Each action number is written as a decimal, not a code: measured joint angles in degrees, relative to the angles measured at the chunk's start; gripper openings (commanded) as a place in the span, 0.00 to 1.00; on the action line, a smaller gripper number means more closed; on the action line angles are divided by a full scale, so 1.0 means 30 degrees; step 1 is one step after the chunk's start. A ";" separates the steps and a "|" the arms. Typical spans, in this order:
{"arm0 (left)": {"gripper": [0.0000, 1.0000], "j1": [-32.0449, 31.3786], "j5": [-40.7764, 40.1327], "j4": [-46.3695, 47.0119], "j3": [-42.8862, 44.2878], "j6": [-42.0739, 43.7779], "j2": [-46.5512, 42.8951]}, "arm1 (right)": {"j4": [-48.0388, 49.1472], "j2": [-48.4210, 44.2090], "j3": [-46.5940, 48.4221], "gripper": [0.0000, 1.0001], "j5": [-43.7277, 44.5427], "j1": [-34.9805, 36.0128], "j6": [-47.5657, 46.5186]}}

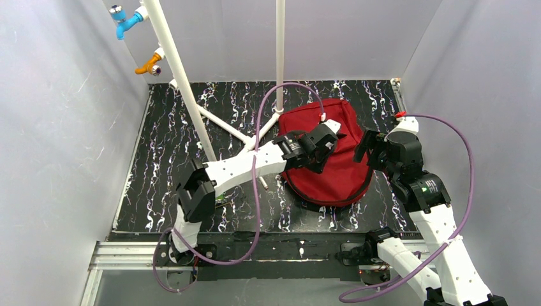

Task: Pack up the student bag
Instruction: Place the stationery in the student bag, then pick up the stationery from the center of the board, then place the stationery in the student bag.

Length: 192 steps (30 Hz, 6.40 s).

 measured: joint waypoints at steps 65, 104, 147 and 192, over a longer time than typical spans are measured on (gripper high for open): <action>0.89 0.2113 -0.0736 -0.0066 -1.0965 0.0138 -1.1992 | 0.2484 0.2922 -0.0954 0.97 -0.4634 0.0007 -0.1515; 0.98 0.2200 -0.4677 0.2025 -1.3952 0.4036 -2.8378 | 0.4838 2.4217 0.8065 0.36 -0.0714 1.4156 -0.0539; 0.98 0.2200 -0.2579 0.3832 -1.4251 0.3781 -2.4560 | -0.3650 0.9981 0.3592 0.01 -0.7657 0.3344 -0.3861; 0.98 0.2200 -0.0991 0.4131 -1.5205 0.0554 -2.3904 | 1.0724 1.5227 0.1027 0.66 -0.3643 0.2018 -0.2426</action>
